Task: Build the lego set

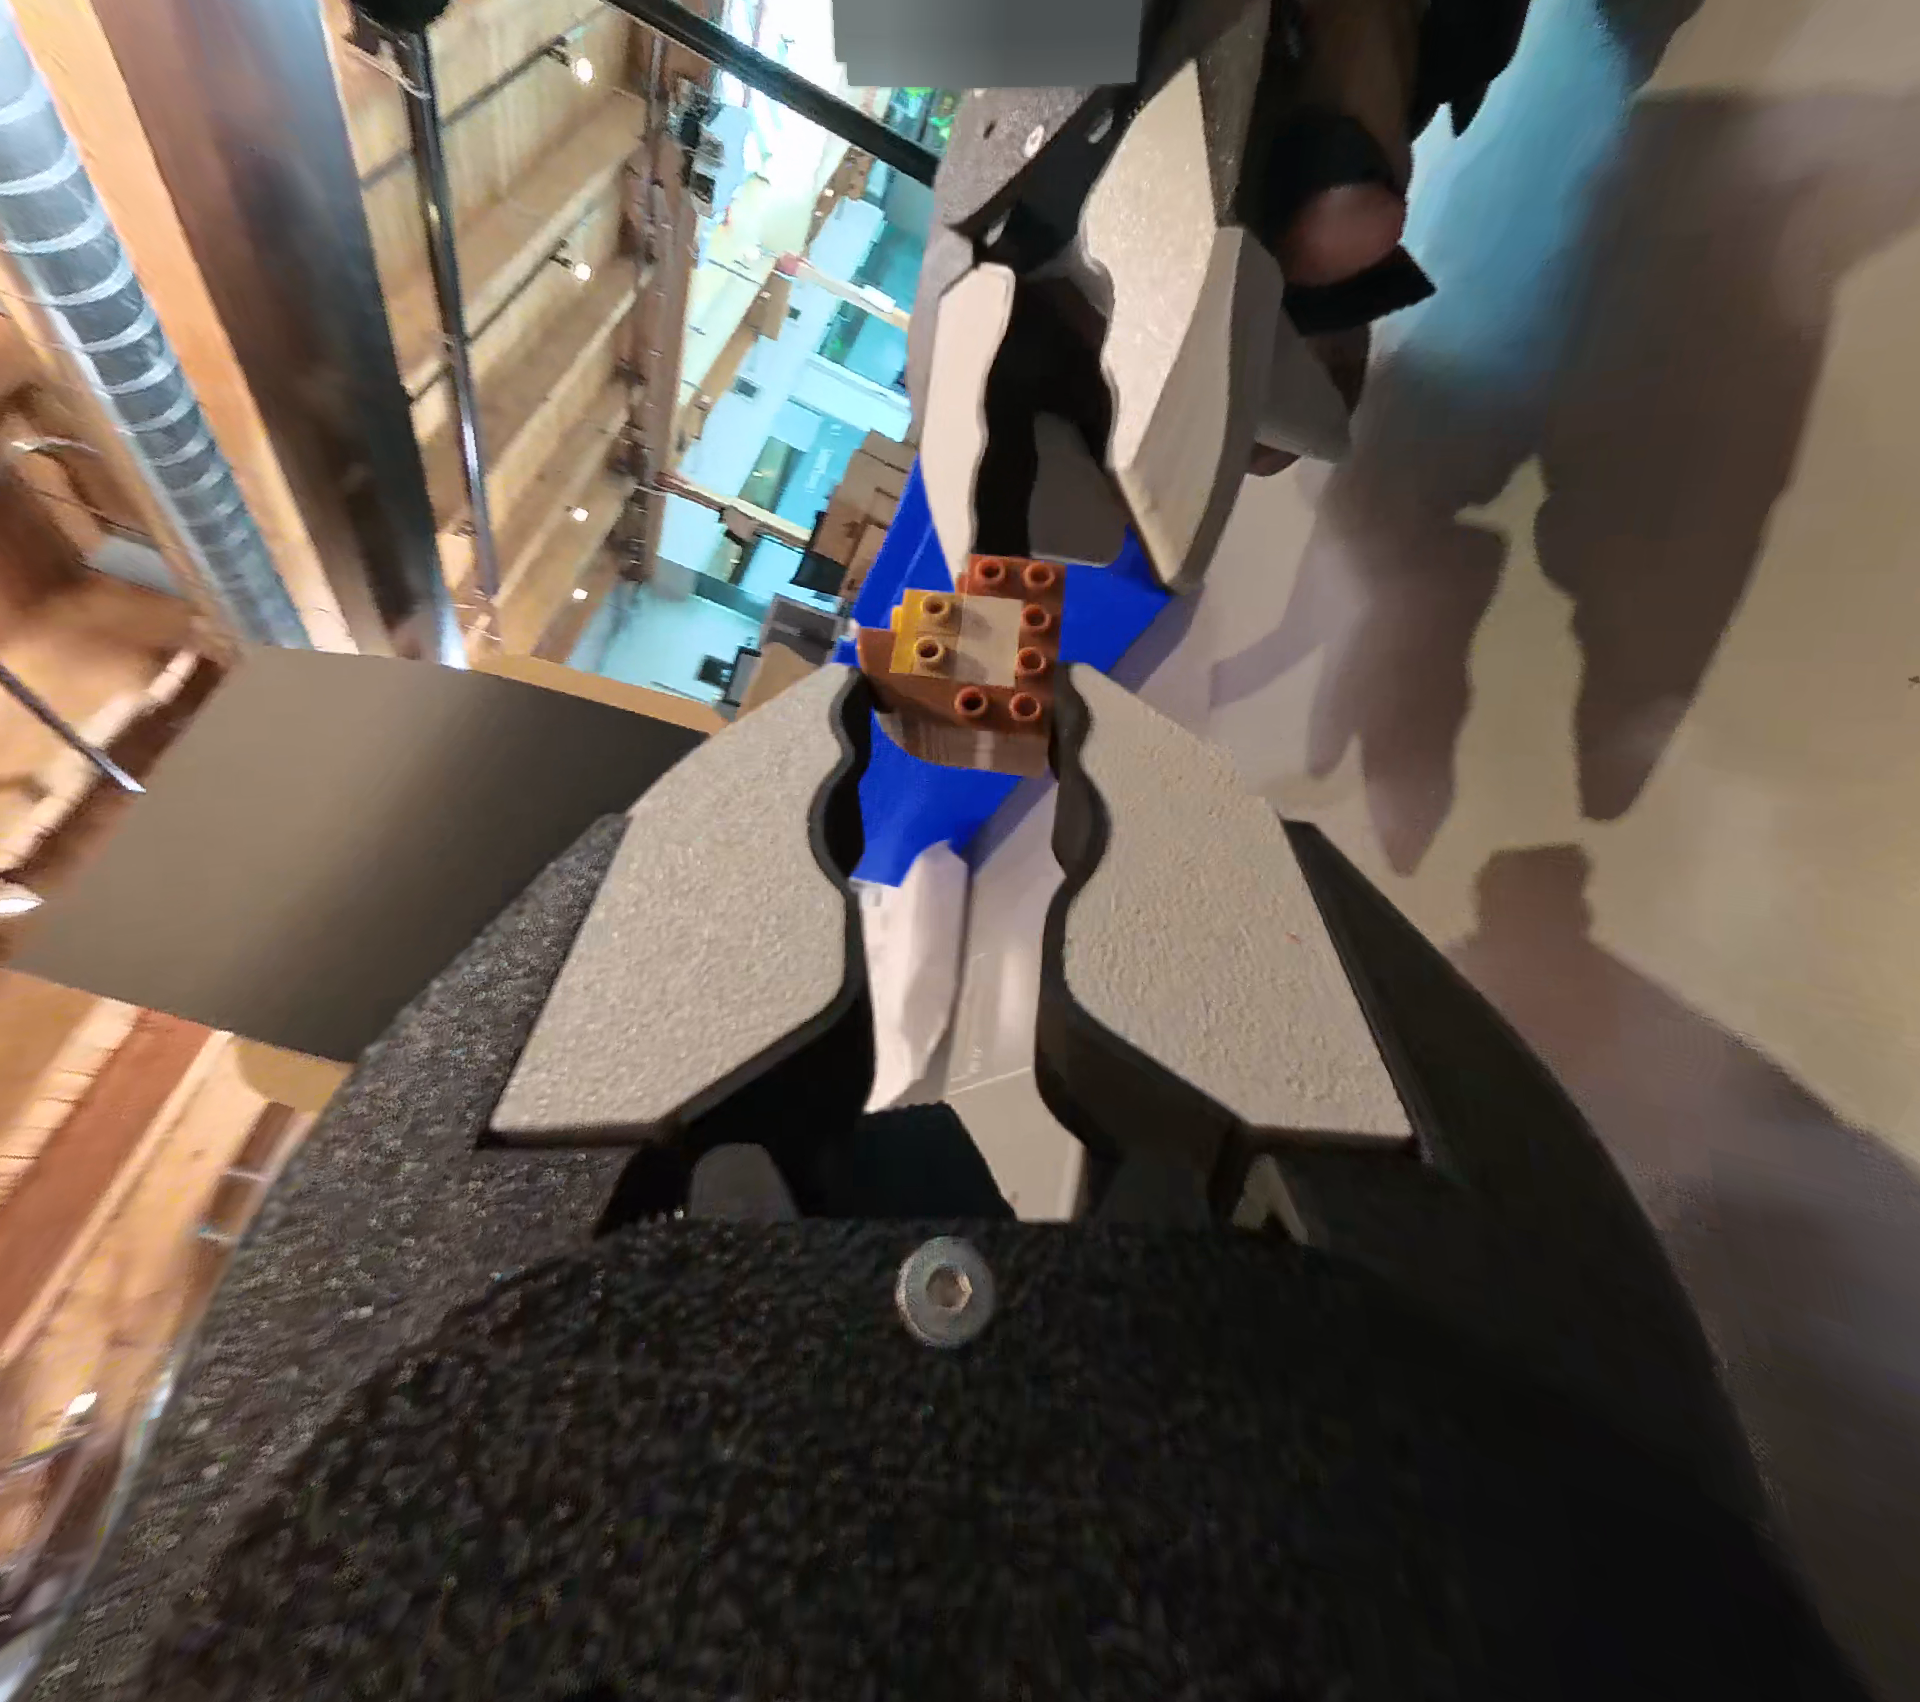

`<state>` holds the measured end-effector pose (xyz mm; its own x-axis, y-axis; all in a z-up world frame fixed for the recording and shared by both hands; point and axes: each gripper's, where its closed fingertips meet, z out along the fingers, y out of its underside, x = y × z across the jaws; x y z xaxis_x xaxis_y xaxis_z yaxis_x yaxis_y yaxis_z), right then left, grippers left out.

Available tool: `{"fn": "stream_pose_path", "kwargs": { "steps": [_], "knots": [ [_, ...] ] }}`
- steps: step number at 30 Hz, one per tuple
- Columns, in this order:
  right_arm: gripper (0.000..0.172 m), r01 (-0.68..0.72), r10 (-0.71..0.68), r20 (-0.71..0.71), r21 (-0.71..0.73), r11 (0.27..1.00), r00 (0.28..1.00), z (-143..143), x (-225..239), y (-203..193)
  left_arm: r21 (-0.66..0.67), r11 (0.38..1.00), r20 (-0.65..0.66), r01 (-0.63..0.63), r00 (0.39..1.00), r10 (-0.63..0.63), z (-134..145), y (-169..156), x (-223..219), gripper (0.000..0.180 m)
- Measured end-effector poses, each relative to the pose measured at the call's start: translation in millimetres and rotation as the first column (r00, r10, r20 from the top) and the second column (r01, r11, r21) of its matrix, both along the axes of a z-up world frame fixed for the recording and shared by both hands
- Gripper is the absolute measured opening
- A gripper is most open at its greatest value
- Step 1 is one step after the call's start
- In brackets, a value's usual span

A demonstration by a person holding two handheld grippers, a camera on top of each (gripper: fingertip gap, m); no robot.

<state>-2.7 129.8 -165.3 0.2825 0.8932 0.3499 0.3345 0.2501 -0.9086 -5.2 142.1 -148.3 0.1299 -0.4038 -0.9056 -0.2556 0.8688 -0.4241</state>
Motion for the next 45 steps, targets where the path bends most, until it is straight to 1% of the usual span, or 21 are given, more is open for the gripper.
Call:
{"fn": "stream_pose_path", "kwargs": {
  "steps": [3, 7, 15, 19, 21, 22, 24, 27, 28, 31, 33, 35, 40, 43, 45],
  "knots": [
    [0.038, -0.008, 0.008, 0.003, -0.01, 1.0, 1.0, -1.7, -1.5, -2.7, 0.067, 0.997, 0.008, -0.027, 1.0, 0.027, 2.3, 1.4, -0.9, 0.033],
    [0.038, 0.004, -0.003, 0.022, -0.041, 0.999, 1.0, -6.9, -1.0, -1.0, 0.102, 0.994, -0.053, -0.037, 0.998, 0.043, -9.5, 4.3, 1.4, 0.033],
    [0.036, -0.004, 0.006, 0.009, -0.215, 0.977, 1.0, -13.9, -4.9, -2.9, 0.241, 0.97, -0.16, -0.028, 0.985, 0.069, -25.7, 2.2, 5.3, 0.033],
    [0.022, 0.051, -0.039, 0.06, -0.2, 0.979, 0.997, -20.5, -4.3, 1.5, 0.277, 0.961, -0.192, -0.011, 0.979, 0.066, -31.8, -2.5, 9.2, 0.033],
    [0.021, 0.081, -0.065, 0.094, -0.187, 0.979, 0.993, -23.9, -2.8, 4.8, 0.268, 0.963, -0.2, -0.029, 0.976, 0.085, -33.8, 1.6, 9.1, 0.038],
    [0.021, 0.096, -0.077, 0.108, -0.181, 0.979, 0.991, -25.8, -2.0, 6.6, 0.258, 0.966, -0.209, -0.036, 0.974, 0.092, -35.5, 4.0, 8.6, 0.04],
    [0.021, 0.127, -0.102, 0.144, -0.177, 0.976, 0.984, -31.2, 0.5, 10.7, 0.211, 0.977, -0.271, -0.033, 0.958, 0.091, -45.9, 7.9, 5.7, 0.045],
    [0.021, 0.173, -0.133, 0.216, -0.177, 0.969, 0.967, -42.3, 5.2, 15.9, 0.101, 0.993, -0.437, -0.053, 0.895, 0.092, -75.5, 17.0, -6.7, 0.049],
    [0.021, 0.184, -0.135, 0.247, -0.184, 0.966, 0.959, -47.7, 6.6, 16.3, 0.055, 0.996, -0.441, -0.076, 0.893, 0.093, -77.6, 20.5, -10.5, 0.046],
    [0.021, 0.223, -0.147, 0.335, -0.2, 0.954, 0.931, -64.6, 10.5, 17.9, -0.134, 0.985, -0.418, -0.11, 0.907, 0.044, -75.2, 23.7, -17.5, 0.046],
    [0.021, 0.234, -0.148, 0.377, -0.195, 0.952, 0.914, -71.4, 12.0, 18.2, -0.203, 0.97, -0.371, -0.134, 0.927, 0.051, -66.9, 28.7, -18.1, 0.045],
    [0.021, 0.223, -0.136, 0.39, -0.186, 0.957, 0.911, -73.4, 11.5, 16.0, -0.265, 0.95, -0.344, -0.163, 0.937, 0.065, -64.3, 33.5, -17.2, 0.044],
    [0.032, 0.2, -0.106, 0.393, -0.207, 0.958, 0.914, -74.5, 11.1, 12.6, -0.349, 0.913, -0.362, -0.21, 0.929, 0.075, -77.0, 36.3, -13.7, 0.044],
    [0.043, 0.207, -0.11, 0.399, -0.207, 0.956, 0.91, -74.4, 15.3, 14.4, -0.394, 0.893, -0.344, -0.217, 0.936, 0.076, -75.3, 36.5, -12.0, 0.043],
    [0.053, 0.205, -0.115, 0.367, -0.214, 0.955, 0.923, -66.0, 15.3, 14.8, -0.404, 0.886, -0.321, -0.229, 0.942, 0.098, -70.0, 40.2, -12.7, 0.043]
  ]
}}
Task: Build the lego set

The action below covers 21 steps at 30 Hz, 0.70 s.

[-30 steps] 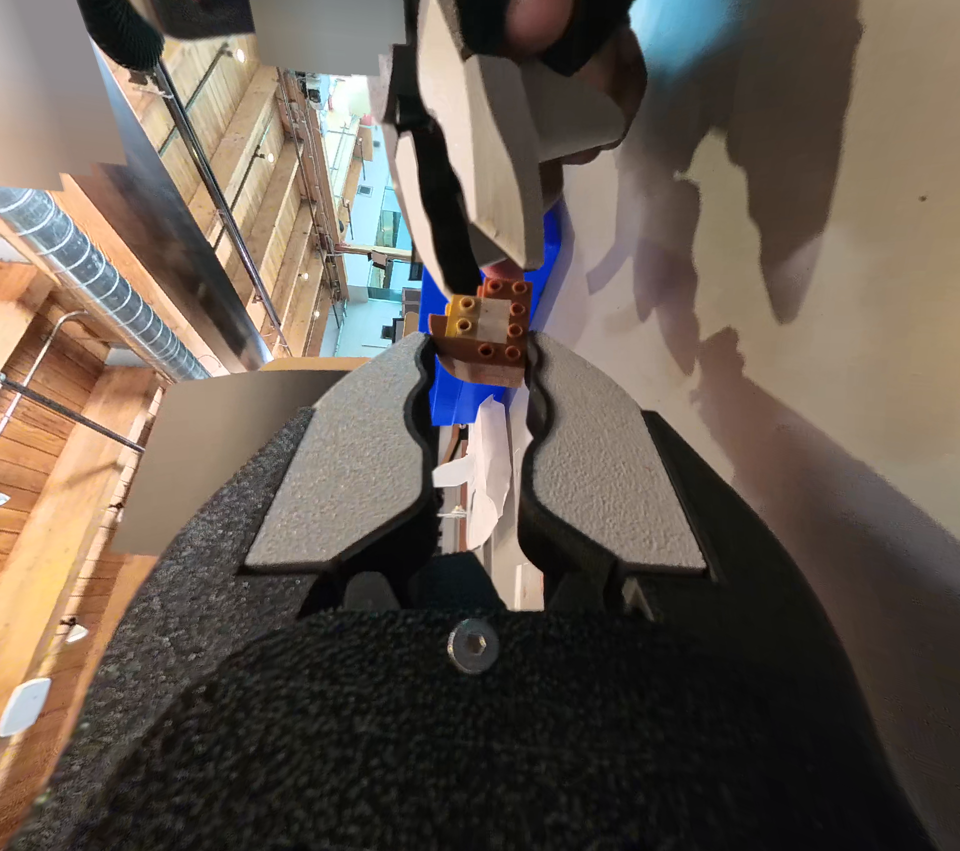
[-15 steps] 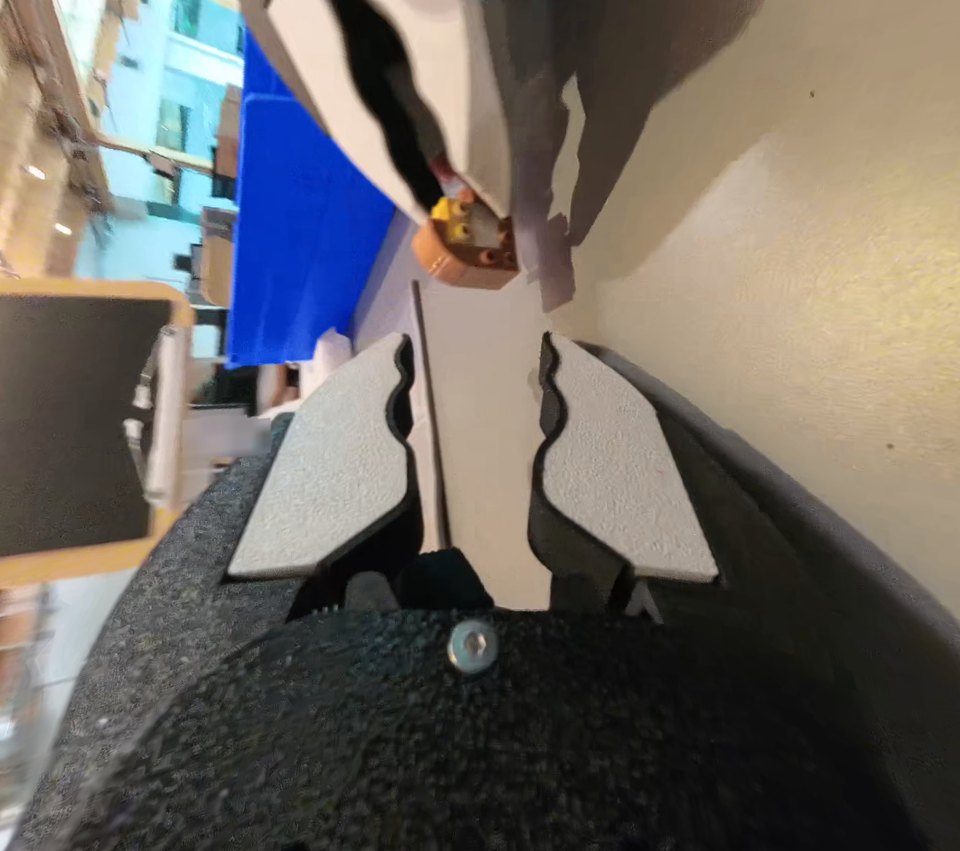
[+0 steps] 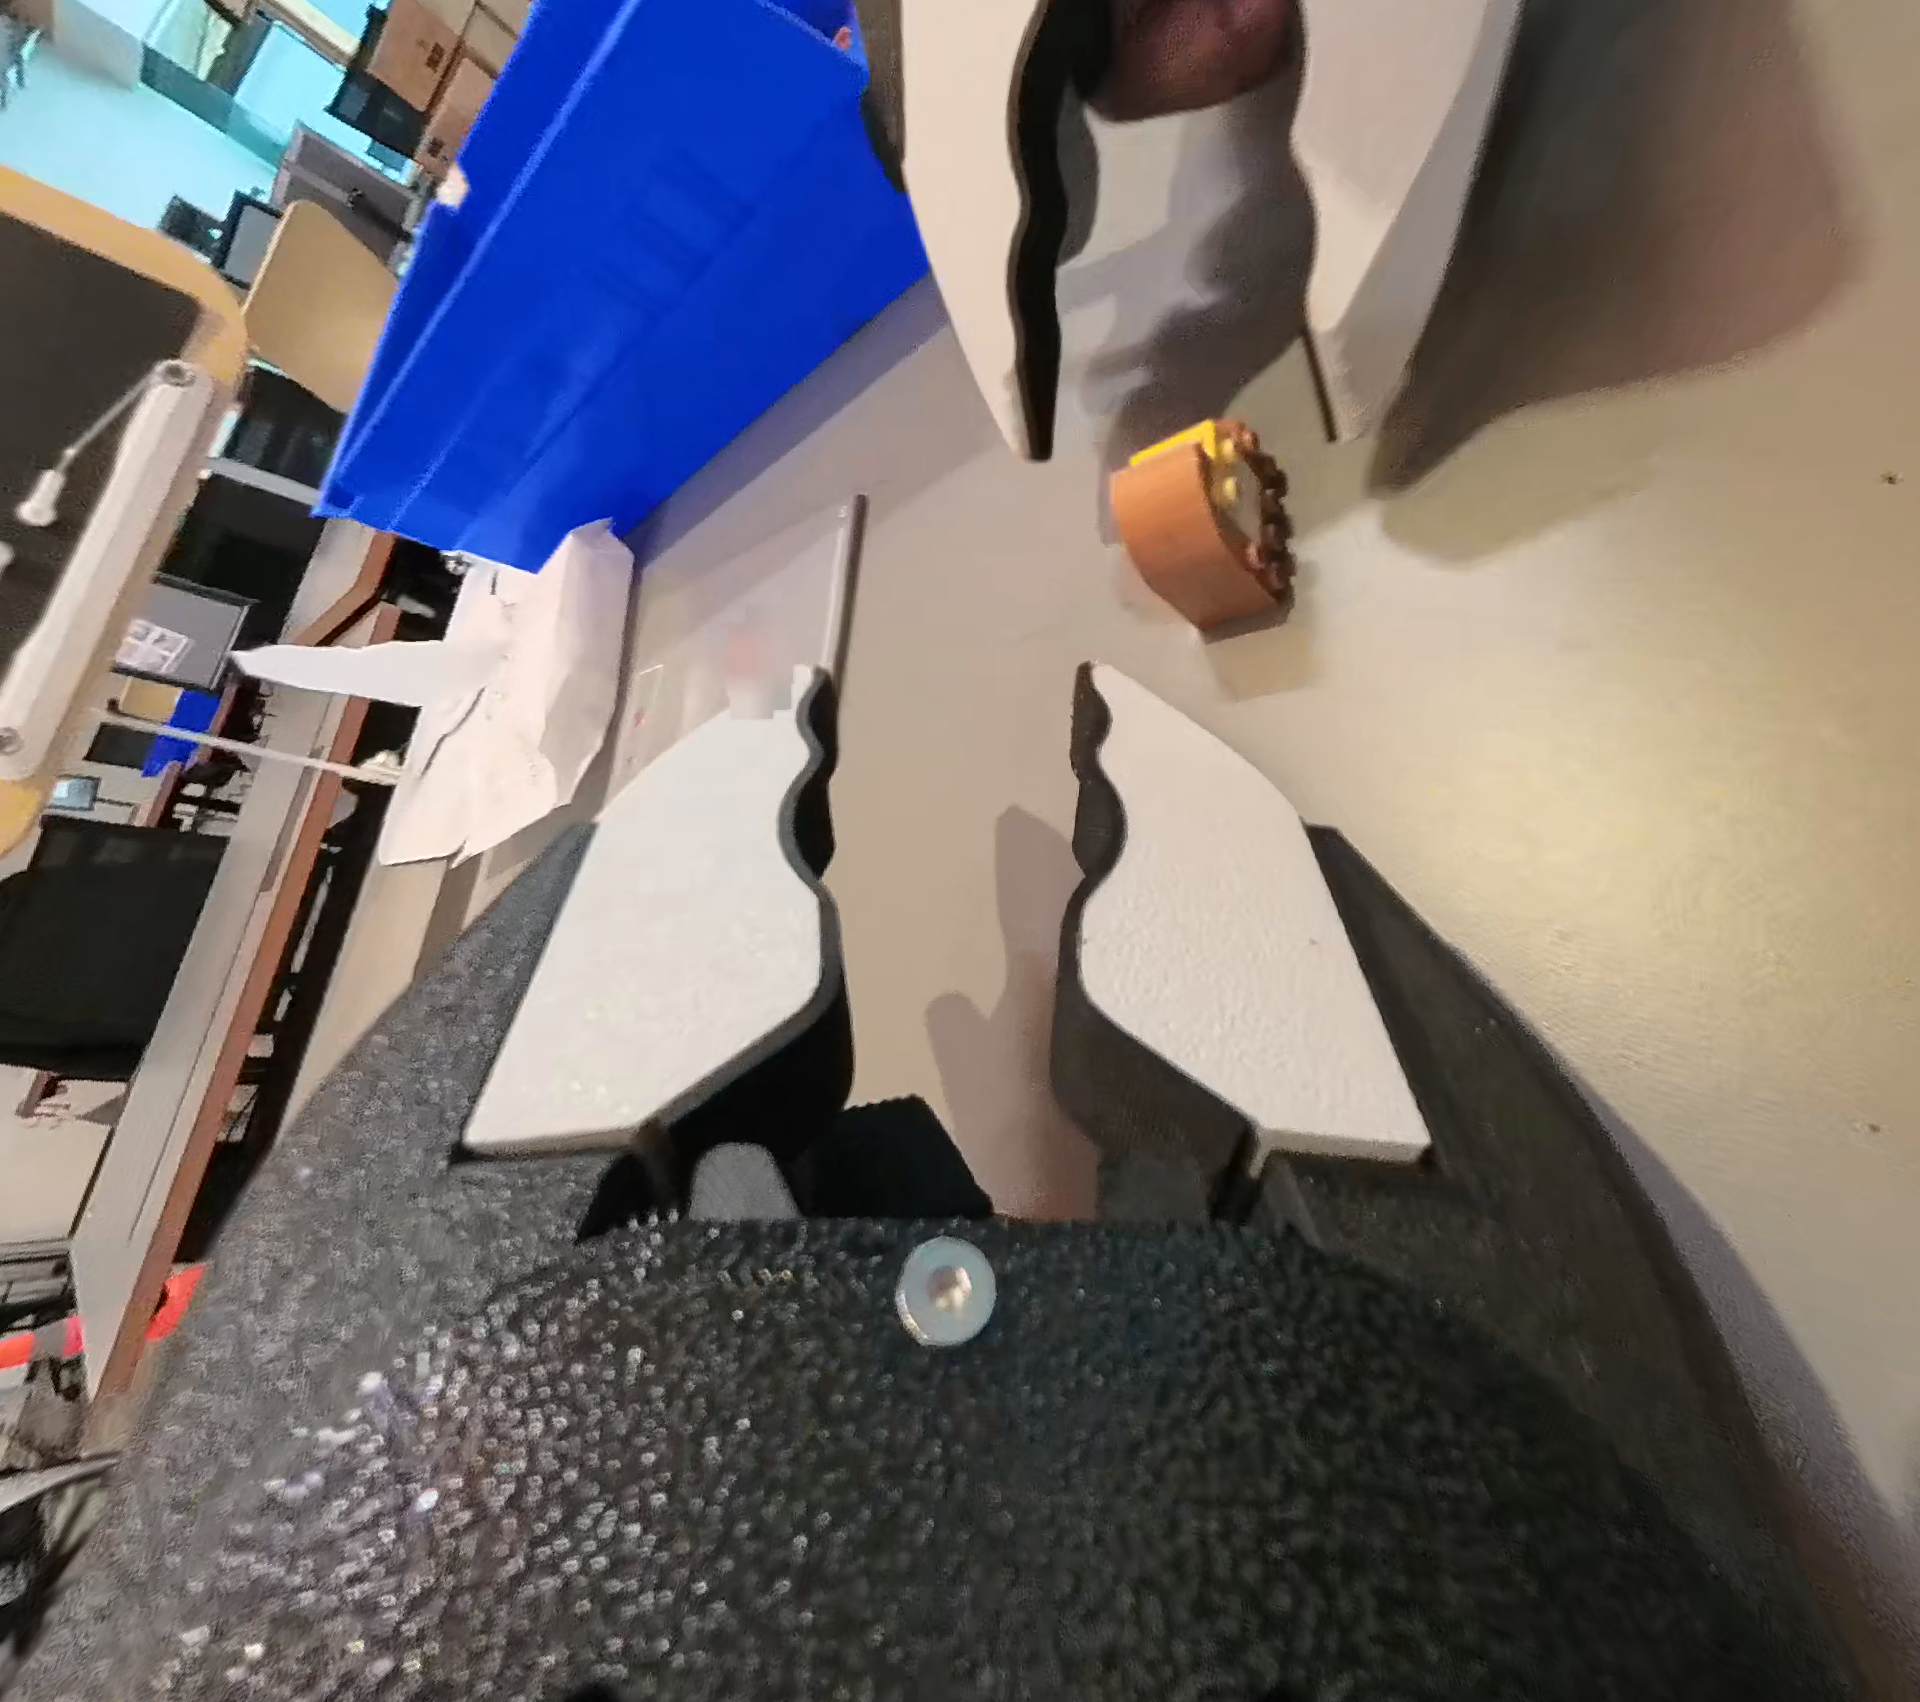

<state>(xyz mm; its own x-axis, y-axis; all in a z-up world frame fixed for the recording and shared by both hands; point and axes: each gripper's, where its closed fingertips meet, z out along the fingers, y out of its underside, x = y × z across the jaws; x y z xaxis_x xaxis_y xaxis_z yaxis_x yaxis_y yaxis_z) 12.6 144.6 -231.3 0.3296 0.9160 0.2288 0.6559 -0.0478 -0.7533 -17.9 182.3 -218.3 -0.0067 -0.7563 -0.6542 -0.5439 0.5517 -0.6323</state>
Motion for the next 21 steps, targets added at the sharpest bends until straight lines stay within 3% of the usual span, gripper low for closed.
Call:
{"fn": "stream_pose_path", "kwargs": {
  "steps": [2, 6, 9, 11, 13, 16, 19, 21],
  "knots": [
    [0.048, -0.008, 0.01, -0.118, 0.021, 1.0, 0.993, 26.8, -5.2, -3.7, -0.017, 1.0, 0.042, -0.02, 0.999, 0.02, 7.8, 2.7, -0.7, 0.043],
    [0.039, 0.065, 0.019, -0.375, 0.21, 0.976, 0.927, 108.5, 7.2, -2.6, -0.076, 0.996, 0.164, -0.04, 0.985, 0.052, 27.5, 5.5, 0.0, 0.043],
    [0.032, 0.227, -0.049, -0.458, 0.342, 0.912, 0.888, 159.5, 55.7, 16.5, -0.122, 0.992, 0.244, -0.038, 0.967, 0.067, 38.7, 5.8, 1.6, 0.041],
    [0.03, 0.317, -0.127, -0.464, 0.359, 0.878, 0.877, 179.2, 98.7, 34.9, -0.142, 0.989, 0.272, -0.032, 0.96, 0.07, 42.6, 4.5, 3.1, 0.041],
    [0.026, 0.384, -0.233, -0.42, 0.323, 0.865, 0.877, 182.2, 142.0, 58.7, -0.147, 0.989, 0.275, -0.028, 0.959, 0.068, 42.6, 2.8, 4.6, 0.041],
    [0.025, 0.412, -0.35, -0.256, 0.254, 0.875, 0.901, 162.5, 194.8, 96.5, -0.139, 0.99, 0.259, -0.023, 0.964, 0.059, 39.1, 0.2, 6.9, 0.041],
    [0.026, 0.309, -0.32, 0.007, 0.247, 0.918, 0.947, 128.3, 221.0, 127.5, -0.142, 0.99, 0.243, -0.019, 0.969, 0.053, 33.8, -0.8, 8.6, 0.04],
    [0.029, 0.192, -0.242, 0.238, 0.217, 0.957, 0.941, 94.7, 231.6, 144.9, -0.15, 0.988, 0.238, -0.02, 0.97, 0.056, 31.0, 0.4, 9.0, 0.04]
  ]
}}
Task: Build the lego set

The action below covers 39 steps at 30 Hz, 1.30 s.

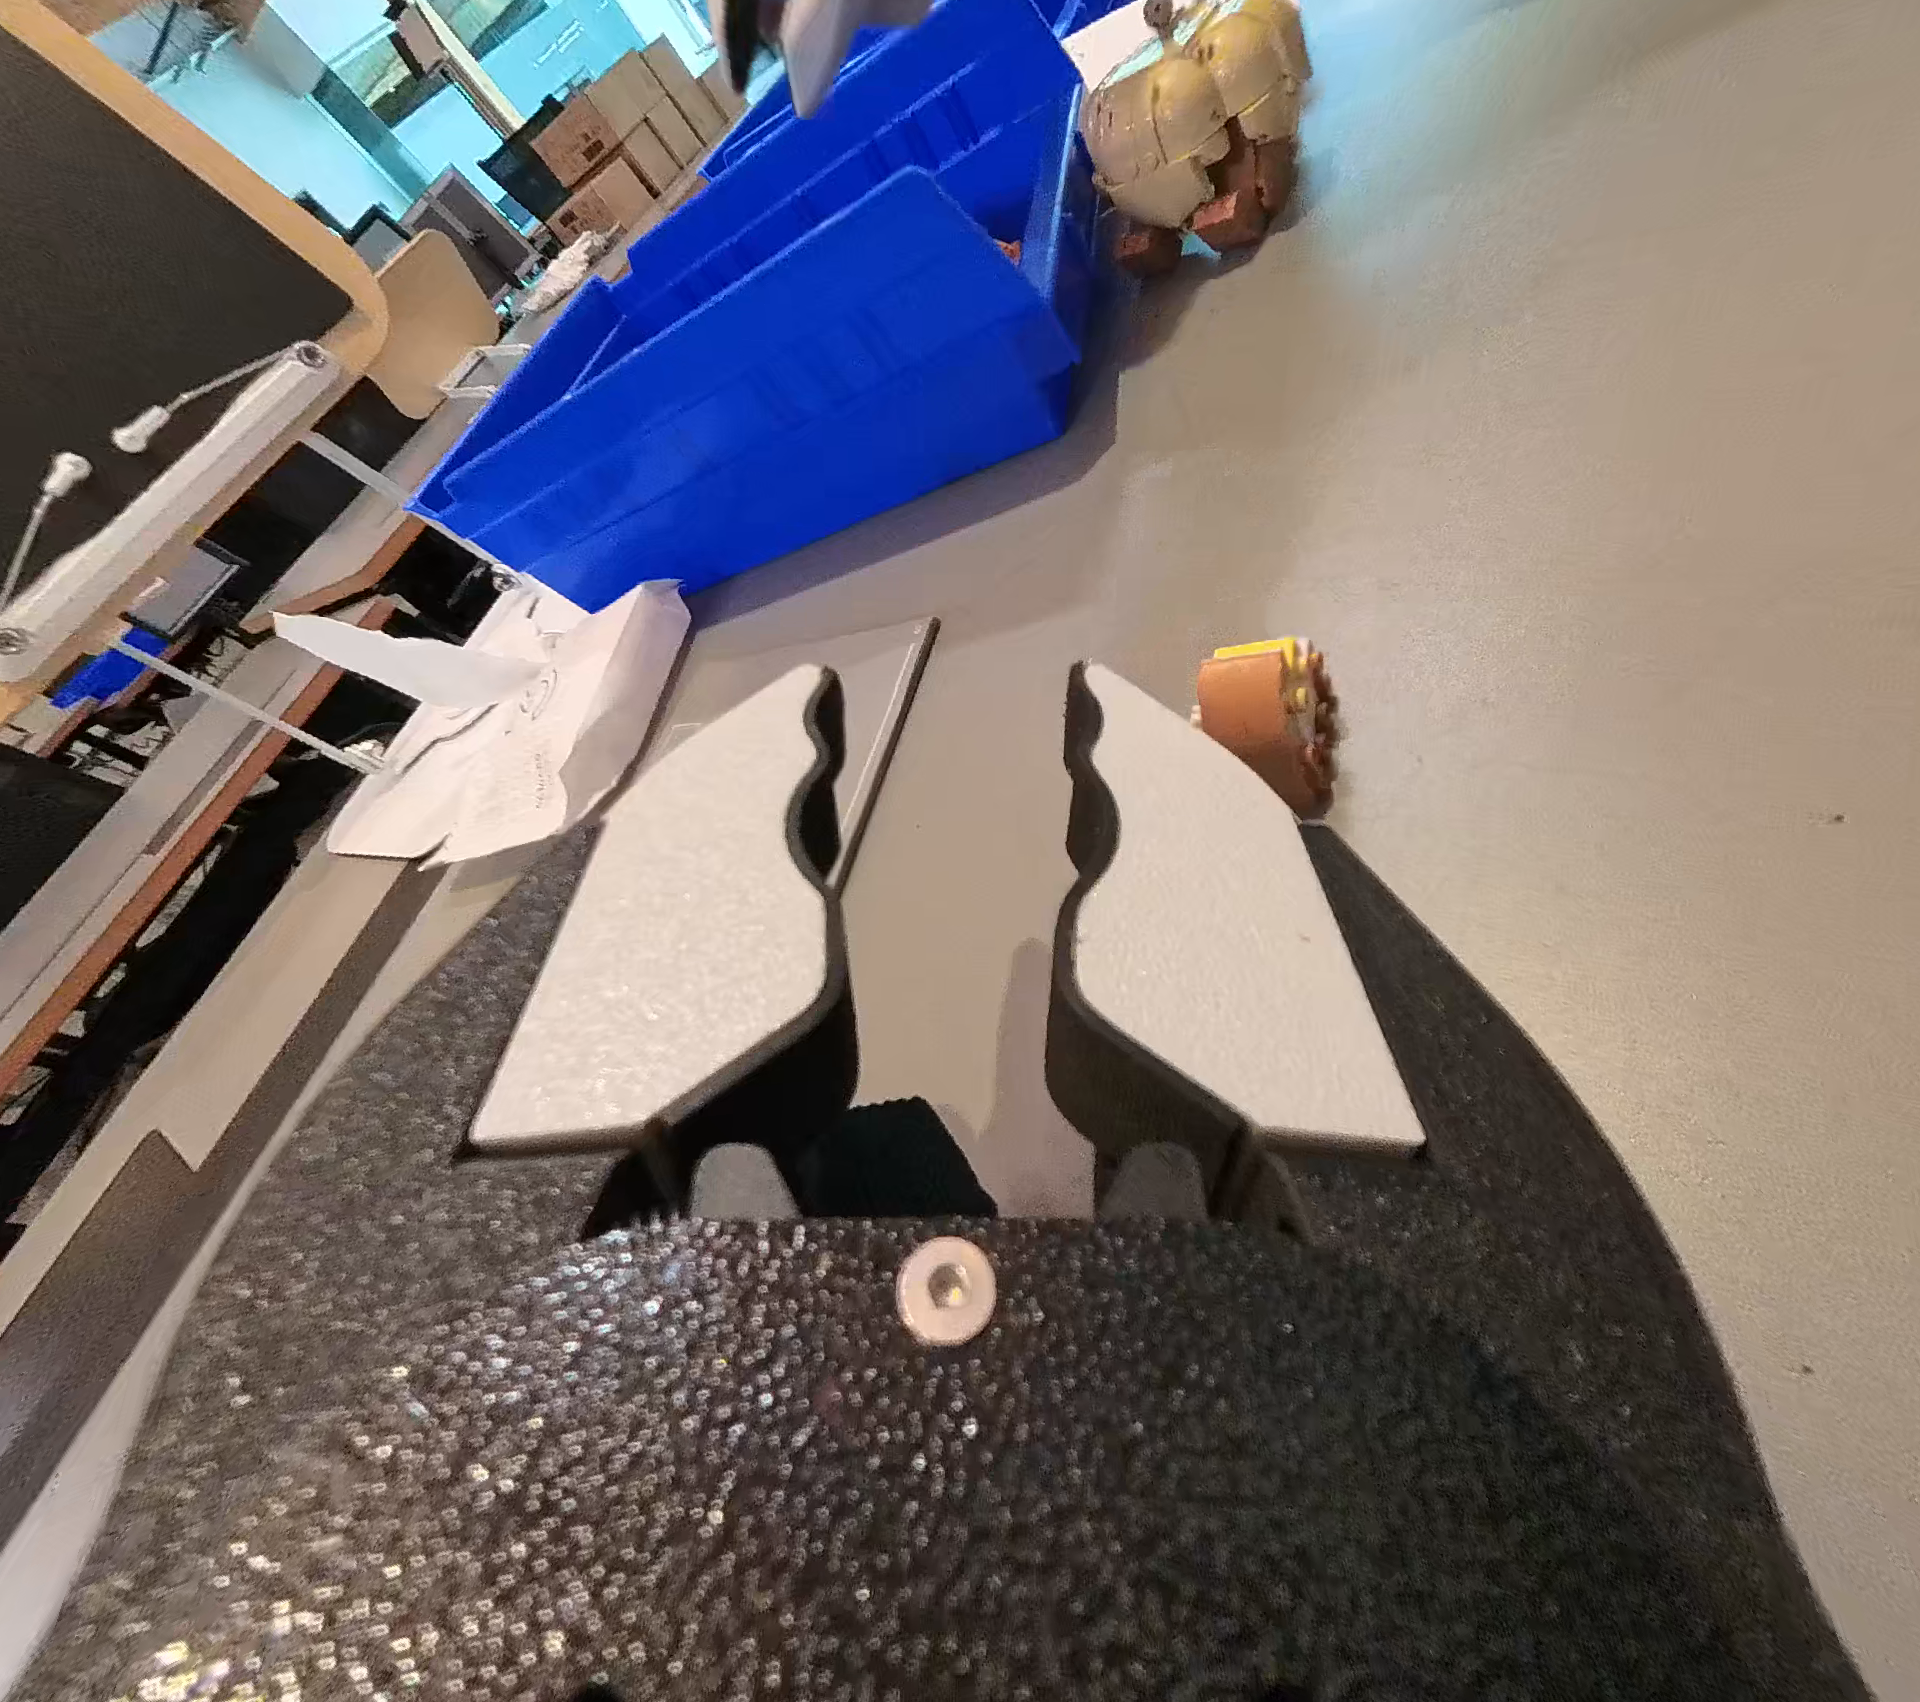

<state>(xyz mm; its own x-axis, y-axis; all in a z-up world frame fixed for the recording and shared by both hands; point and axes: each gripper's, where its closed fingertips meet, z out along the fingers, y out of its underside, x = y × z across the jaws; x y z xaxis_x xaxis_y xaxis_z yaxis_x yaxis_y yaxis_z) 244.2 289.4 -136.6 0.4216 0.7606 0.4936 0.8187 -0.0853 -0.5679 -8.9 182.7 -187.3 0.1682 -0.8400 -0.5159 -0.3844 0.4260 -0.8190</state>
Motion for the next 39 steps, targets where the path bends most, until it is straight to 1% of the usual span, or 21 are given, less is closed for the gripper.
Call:
{"fn": "stream_pose_path", "kwargs": {
  "steps": [2, 3, 5, 7, 12, 15, 16, 20, 23, 24, 25, 26, 28, 30, 33, 36, 38, 39],
  "knots": [
    [0.029, -0.084, 0.094, 0.205, -0.056, 0.995, 0.974, -30.7, 7.1, 15.8, -0.014, 1.0, -0.006, -0.002, 1.0, 0.002, -3.3, 2.1, -0.5, 0.04],
    [0.029, -0.12, 0.144, 0.278, -0.101, 0.988, 0.95, -45.2, 8.0, 20.5, -0.011, 1.0, -0.01, -0.006, 1.0, 0.006, -3.7, 3.2, -1.2, 0.04],
    [0.03, -0.16, 0.216, 0.387, -0.173, 0.972, 0.896, -67.6, 8.2, 28.9, -0.01, 1.0, -0.01, -0.008, 1.0, 0.008, -3.8, 4.1, -2.2, 0.04],
    [0.034, -0.165, 0.262, 0.486, -0.234, 0.958, 0.834, -82.2, 12.6, 35.0, -0.009, 1.0, -0.013, -0.007, 1.0, 0.007, -4.2, 4.7, -3.5, 0.04],
    [0.034, -0.148, 0.315, 0.55, -0.327, 0.933, 0.774, -96.8, 14.8, 39.0, -0.019, 1.0, -0.014, -0.003, 1.0, 0.003, -4.3, 6.8, -6.6, 0.04],
    [0.032, -0.11, 0.324, 0.59, -0.37, 0.923, 0.739, -107.1, 19.3, 39.2, -0.02, 1.0, -0.024, -0.002, 1.0, 0.002, -5.6, 6.5, -7.1, 0.039],
    [0.022, -0.096, 0.322, 0.599, -0.378, 0.921, 0.733, -109.3, 20.1, 40.4, -0.016, 1.0, -0.036, -0.01, 0.999, 0.009, -7.4, 7.2, -7.3, 0.039],
    [0.022, -0.067, 0.312, 0.58, -0.404, 0.912, 0.752, -109.8, 18.0, 42.8, 0.003, 1.0, -0.066, -0.006, 0.998, 0.006, -11.7, 4.5, -5.8, 0.039],
    [0.02, -0.057, 0.302, 0.556, -0.413, 0.909, 0.775, -107.3, 19.1, 37.7, -0.005, 1.0, -0.054, -0.001, 0.999, 0.001, -9.6, 2.1, -4.8, 0.039],
    [0.013, -0.055, 0.286, 0.543, -0.402, 0.914, 0.79, -103.0, 18.2, 35.4, -0.007, 1.0, -0.049, -0.001, 0.999, 0.001, -8.4, 1.8, -4.7, 0.039],
    [0.012, -0.059, 0.266, 0.508, -0.388, 0.92, 0.819, -96.4, 14.7, 32.0, -0.006, 1.0, -0.044, -0.003, 0.999, 0.003, -7.0, 1.7, -4.7, 0.039],
    [0.012, -0.071, 0.246, 0.44, -0.376, 0.924, 0.864, -87.5, 7.6, 26.7, -0.005, 1.0, -0.038, -0.003, 0.999, 0.003, -5.0, 1.0, -4.7, 0.039],
    [0.011, -0.121, 0.211, 0.243, -0.339, 0.933, 0.947, -63.6, -10.8, 13.6, -0.002, 1.0, -0.022, 0.002, 1.0, -0.002, -0.4, -1.2, -4.2, 0.038],
    [0.011, -0.157, 0.184, 0.07, -0.29, 0.944, 0.98, -41.1, -21.8, -0.9, -0.001, 1.0, -0.01, 0.01, 1.0, -0.01, 3.5, -4.4, -2.8, 0.038],
    [0.011, -0.195, 0.182, -0.081, -0.209, 0.958, 0.98, -20.6, -31.1, -23.9, 0.006, 1.0, -0.002, 0.021, 1.0, -0.021, 6.6, -9.0, -0.6, 0.038],
    [0.011, -0.257, 0.233, -0.211, -0.098, 0.961, 0.949, 0.9, -54.9, -56.1, 0.005, 0.999, 0.011, 0.038, 0.999, -0.038, 9.2, -15.0, 2.6, 0.038],
    [0.011, -0.308, 0.284, -0.259, -0.055, 0.95, 0.923, 9.3, -79.3, -86.1, -0.012, 0.998, 0.024, 0.058, 0.998, -0.057, 11.0, -20.9, 5.8, 0.038],
    [0.011, -0.335, 0.313, -0.259, -0.045, 0.941, 0.914, 8.6, -92.5, -101.9, -0.022, 0.997, 0.029, 0.071, 0.997, -0.071, 11.5, -24.6, 7.6, 0.038]
  ]
}}
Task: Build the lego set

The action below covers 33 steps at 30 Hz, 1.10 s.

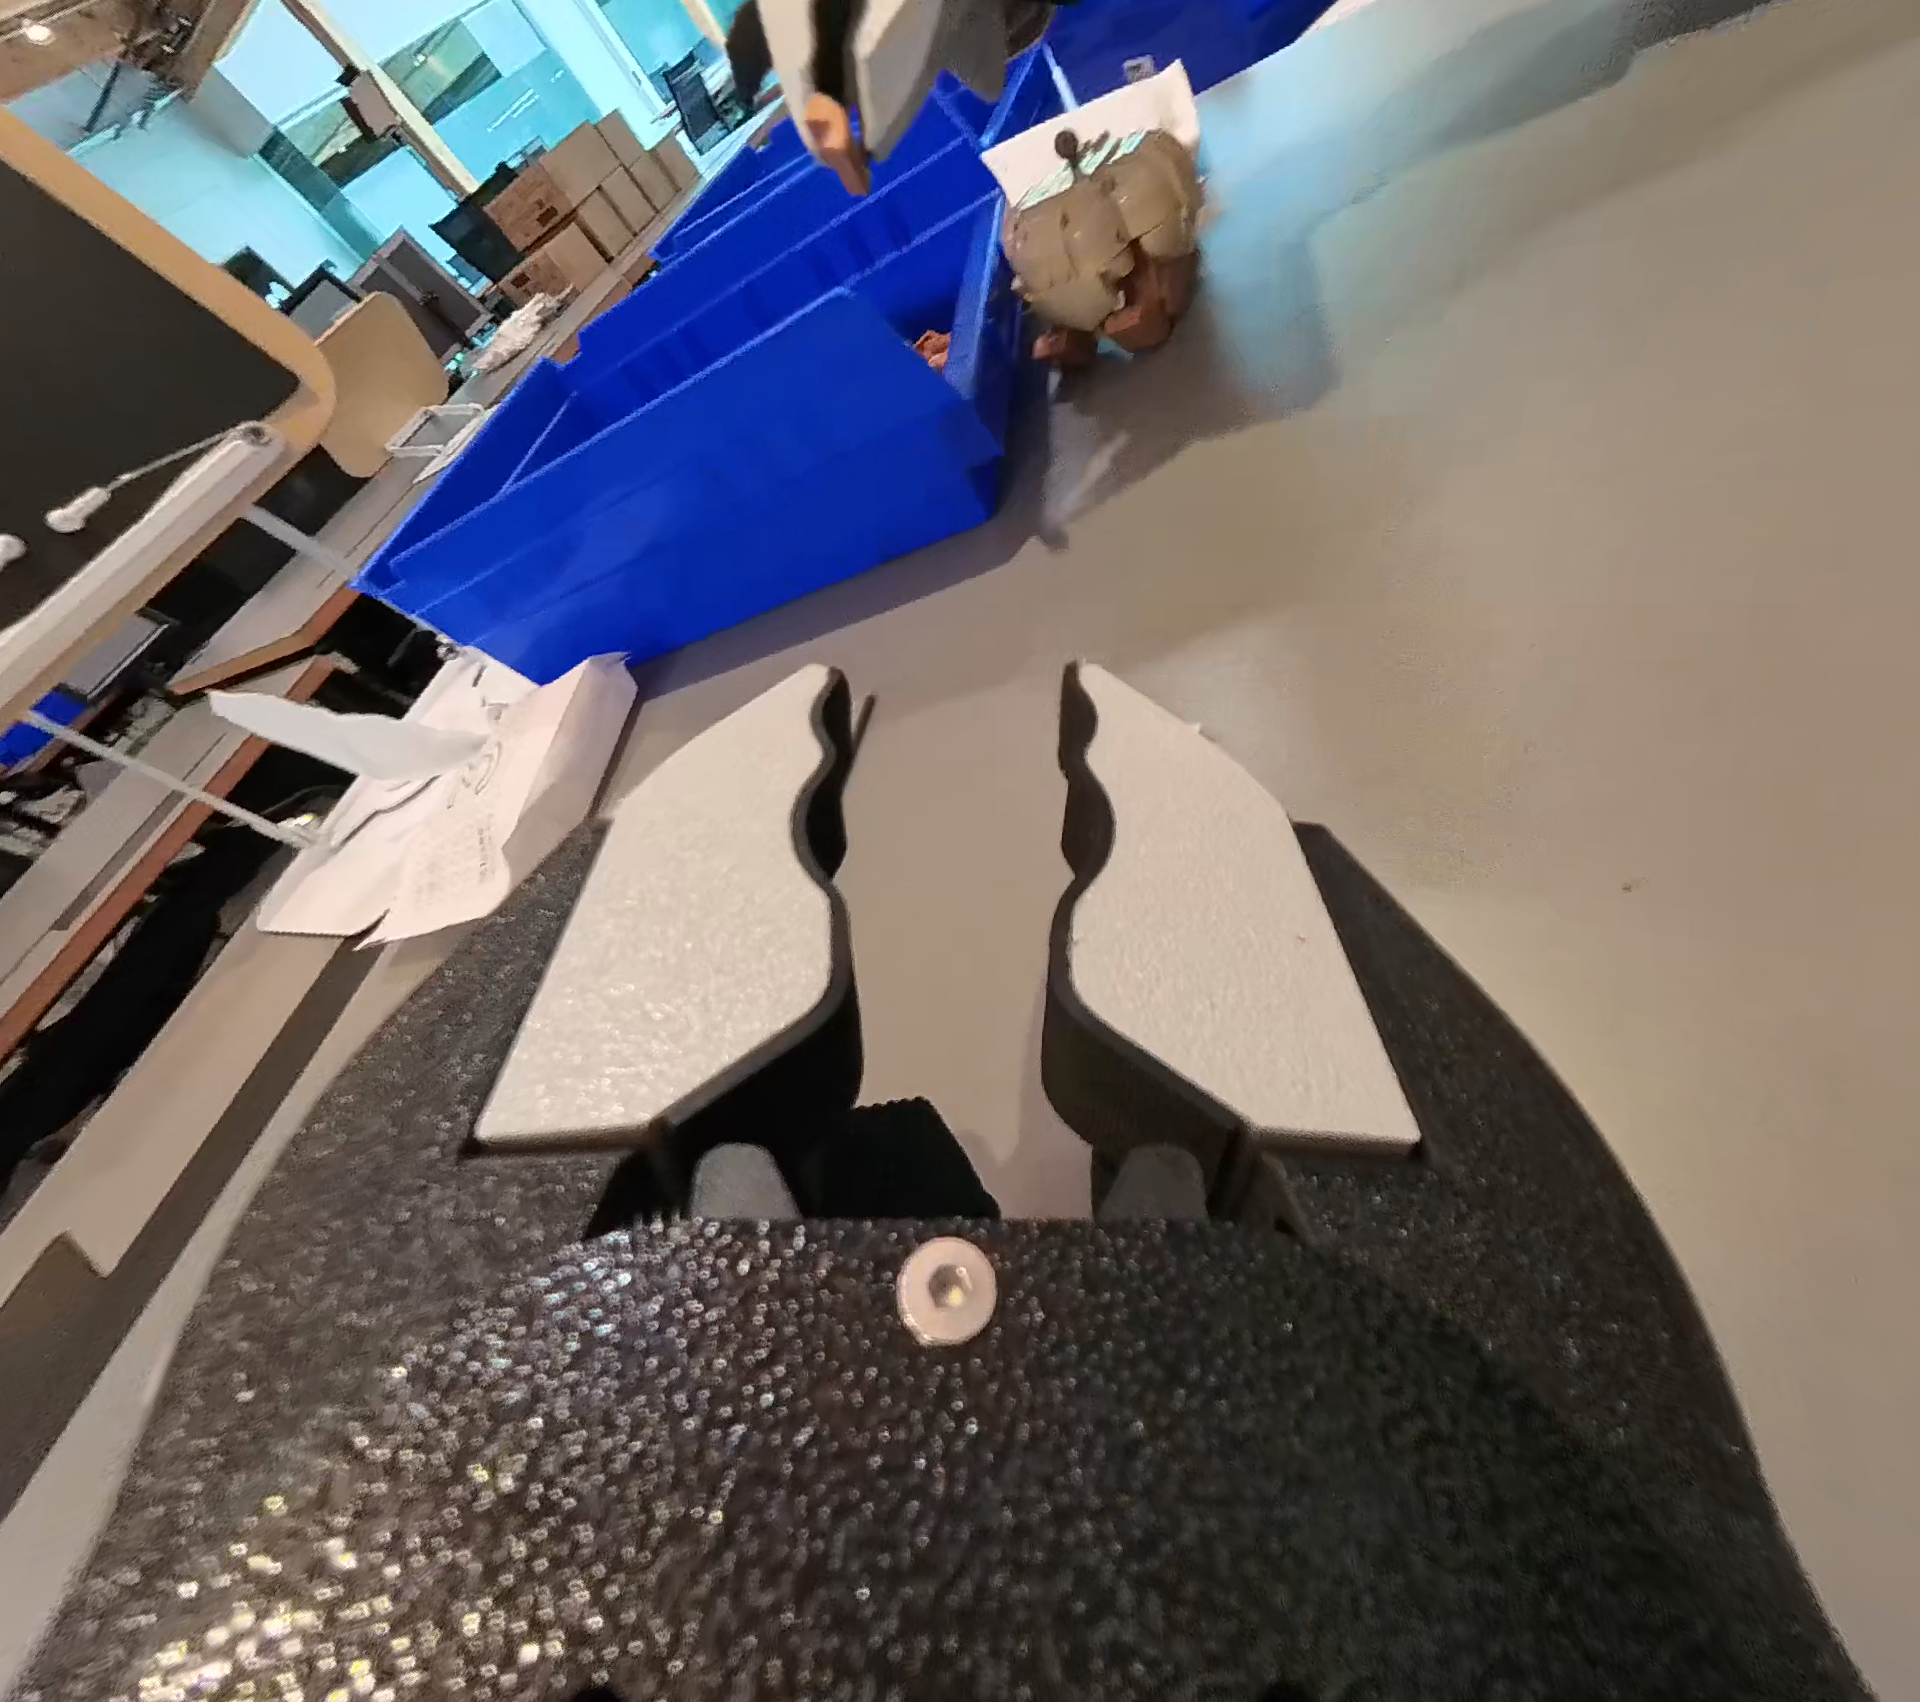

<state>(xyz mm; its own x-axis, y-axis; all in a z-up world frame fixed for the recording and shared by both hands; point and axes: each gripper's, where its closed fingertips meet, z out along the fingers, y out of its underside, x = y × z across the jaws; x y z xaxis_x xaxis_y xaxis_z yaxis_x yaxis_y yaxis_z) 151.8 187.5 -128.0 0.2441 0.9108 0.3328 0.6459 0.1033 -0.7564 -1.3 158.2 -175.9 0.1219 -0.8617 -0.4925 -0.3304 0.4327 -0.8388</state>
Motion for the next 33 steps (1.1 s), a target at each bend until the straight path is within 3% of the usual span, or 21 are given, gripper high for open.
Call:
{"fn": "stream_pose_path", "kwargs": {
  "steps": [6, 11, 19, 27, 33],
  "knots": [
    [0.011, -0.143, 0.132, 0.082, 0.152, 0.978, 0.988, -32.9, -73.4, -60.0, -0.022, 0.996, -0.025, 0.087, 0.996, -0.087, -2.9, -26.5, 11.6, 0.036],
    [0.011, -0.176, 0.154, 0.099, 0.269, 0.947, 0.983, -55.3, -106.8, -65.5, -0.144, 0.981, -0.014, 0.128, 0.991, -0.131, 3.9, -48.5, 17.4, 0.03],
    [0.011, -0.166, 0.171, -0.014, 0.154, 0.974, 0.985, -63.8, -122.5, -71.4, -0.121, 0.988, -0.125, 0.095, 0.986, -0.11, -15.3, -47.8, 18.5, 0.029],
    [0.011, -0.131, 0.136, -0.19, 0.036, 0.991, 0.972, -52.7, -132.6, -72.7, -0.066, 0.99, -0.094, 0.121, 0.988, -0.127, -10.3, -52.7, 22.6, 0.02],
    [0.011, -0.16, 0.139, -0.275, -0.057, 0.985, 0.951, -55.2, -136.9, -77.5, -0.144, 0.979, -0.049, 0.142, 0.987, -0.15, -5.1, -55.6, 23.6, 0.006]
  ]
}}
